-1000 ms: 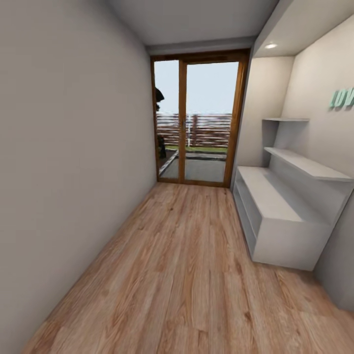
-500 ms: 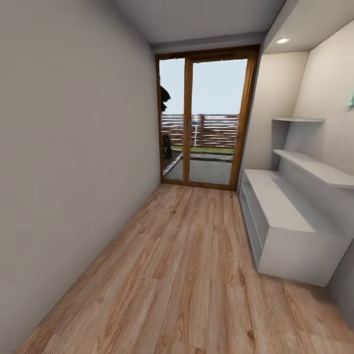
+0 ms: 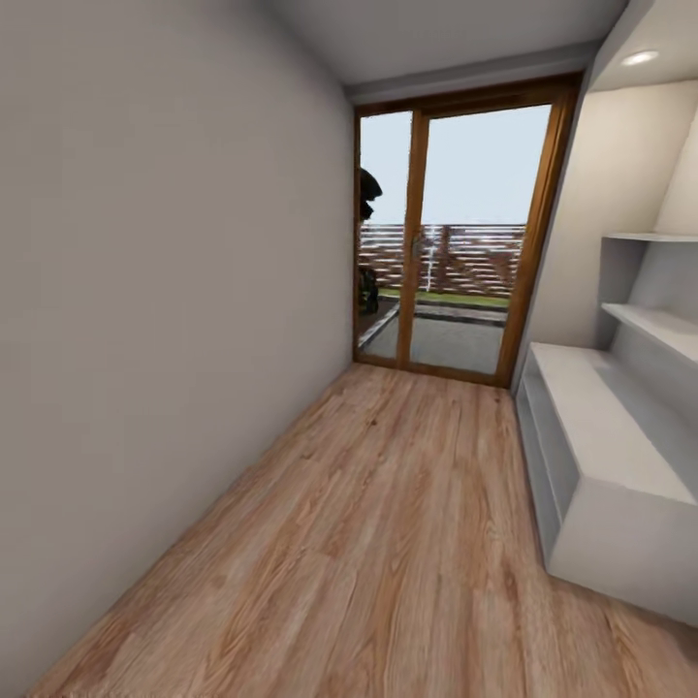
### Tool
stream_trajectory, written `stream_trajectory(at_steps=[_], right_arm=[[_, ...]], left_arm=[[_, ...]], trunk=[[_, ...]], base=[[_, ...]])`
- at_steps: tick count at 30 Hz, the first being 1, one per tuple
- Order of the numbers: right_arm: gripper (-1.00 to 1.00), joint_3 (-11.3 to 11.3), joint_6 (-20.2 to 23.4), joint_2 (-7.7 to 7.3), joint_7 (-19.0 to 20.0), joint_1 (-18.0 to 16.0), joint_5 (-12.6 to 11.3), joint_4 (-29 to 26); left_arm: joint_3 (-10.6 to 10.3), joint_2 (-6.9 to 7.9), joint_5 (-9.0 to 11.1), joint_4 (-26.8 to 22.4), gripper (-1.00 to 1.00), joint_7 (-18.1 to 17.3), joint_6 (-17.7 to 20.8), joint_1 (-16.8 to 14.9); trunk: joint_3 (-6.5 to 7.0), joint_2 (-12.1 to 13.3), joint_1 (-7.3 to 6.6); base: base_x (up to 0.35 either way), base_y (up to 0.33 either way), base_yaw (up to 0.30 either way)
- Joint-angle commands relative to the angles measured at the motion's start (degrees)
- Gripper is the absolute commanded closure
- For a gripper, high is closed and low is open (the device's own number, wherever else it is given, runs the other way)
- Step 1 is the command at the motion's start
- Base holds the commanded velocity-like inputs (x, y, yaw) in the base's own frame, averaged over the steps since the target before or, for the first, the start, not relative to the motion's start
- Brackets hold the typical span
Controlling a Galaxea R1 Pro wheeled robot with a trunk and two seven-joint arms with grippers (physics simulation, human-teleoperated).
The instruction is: Pick up the two gym shoes and the two sandals from the corridor floor and place them onto the hallstand (shoe rack) in the corridor, making sure they are on the rack and not on the floor. Arrange them so the two gym shoes are next to each other and the two sandals are next to each other.
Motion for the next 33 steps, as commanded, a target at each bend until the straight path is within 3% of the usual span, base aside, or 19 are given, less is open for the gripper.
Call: stream_trajectory(at_steps=[1,21,33], right_arm=[[-1.00,-0.03,0.00,0.00,-0.02,-0.01,0.01,-0.03],[-1.00,-0.03,0.00,0.00,-0.06,-0.01,0.01,0.01],[-1.00,-0.05,0.00,0.00,-0.02,0.00,0.01,0.05]], left_arm=[[0.15,0.00,-0.59,0.05,-1.00,0.00,-0.19,-0.05],[0.15,0.03,-0.58,0.03,-1.00,0.01,-0.19,-0.05],[0.15,-0.01,-0.60,0.04,-1.00,0.02,-0.19,-0.05]], trunk=[[-0.06,-0.03,0.01],[-0.06,-0.03,0.01],[-0.06,-0.03,0.01]], base=[[0.114,-0.193,0.298],[0.105,-0.121,0.298],[0.066,-0.017,0.298]])
